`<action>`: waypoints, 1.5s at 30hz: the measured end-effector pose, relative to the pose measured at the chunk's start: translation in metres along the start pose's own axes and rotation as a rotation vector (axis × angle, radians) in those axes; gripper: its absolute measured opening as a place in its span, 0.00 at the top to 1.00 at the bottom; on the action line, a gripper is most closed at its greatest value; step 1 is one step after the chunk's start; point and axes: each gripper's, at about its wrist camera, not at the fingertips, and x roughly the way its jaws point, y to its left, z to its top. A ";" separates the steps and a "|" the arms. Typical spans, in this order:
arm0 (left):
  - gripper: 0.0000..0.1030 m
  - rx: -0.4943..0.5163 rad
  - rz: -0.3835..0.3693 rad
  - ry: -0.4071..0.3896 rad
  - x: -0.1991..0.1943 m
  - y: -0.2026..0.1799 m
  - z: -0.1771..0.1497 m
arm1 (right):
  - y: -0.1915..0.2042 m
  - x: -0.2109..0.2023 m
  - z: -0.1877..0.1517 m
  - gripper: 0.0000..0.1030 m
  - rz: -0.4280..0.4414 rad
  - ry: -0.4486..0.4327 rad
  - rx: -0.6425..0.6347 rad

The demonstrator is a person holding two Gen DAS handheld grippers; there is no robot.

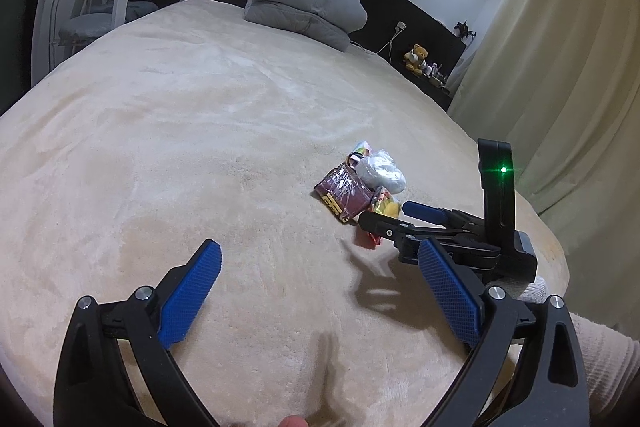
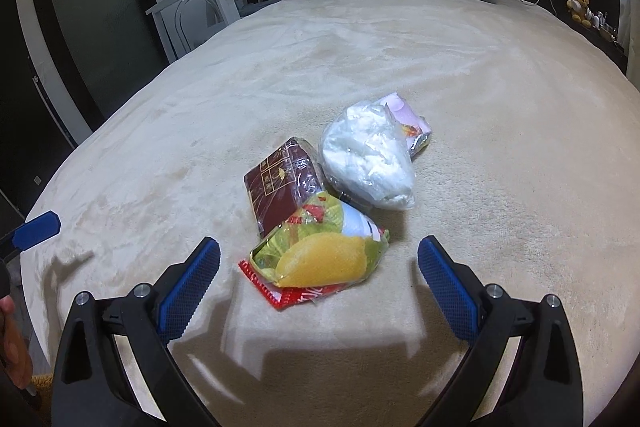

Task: Collect trash
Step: 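Grasp the yellow-red snack bag with the right gripper, then grasp the maroon wrapper with the left gripper while the right holds the snack bag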

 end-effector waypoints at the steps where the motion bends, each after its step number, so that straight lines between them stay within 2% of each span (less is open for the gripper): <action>1: 0.06 -0.001 0.002 0.001 0.001 0.000 0.000 | 0.001 0.003 0.002 0.05 0.002 0.011 -0.005; 2: 0.06 0.000 0.004 0.003 0.001 0.000 -0.001 | 0.001 0.005 0.002 0.06 0.000 0.016 -0.010; 5: 0.06 0.009 0.007 0.012 0.003 -0.002 -0.002 | 0.002 0.010 0.004 0.30 -0.015 0.038 -0.028; 21: 0.06 0.036 0.039 0.030 0.014 -0.006 -0.001 | -0.010 -0.037 -0.007 0.32 0.048 -0.013 0.015; 27: 0.06 0.098 0.070 0.037 0.033 -0.018 0.003 | -0.021 -0.065 -0.013 0.32 0.060 -0.041 0.027; 35: 0.06 0.239 0.092 0.068 0.071 -0.043 0.007 | -0.034 -0.094 -0.023 0.32 0.082 -0.055 0.026; 40: 0.06 0.278 0.091 0.081 0.090 -0.053 0.013 | -0.041 -0.107 -0.028 0.32 0.084 -0.060 0.023; 45: 0.06 0.346 0.134 0.128 0.118 -0.064 0.015 | -0.050 -0.117 -0.032 0.32 0.083 -0.064 0.023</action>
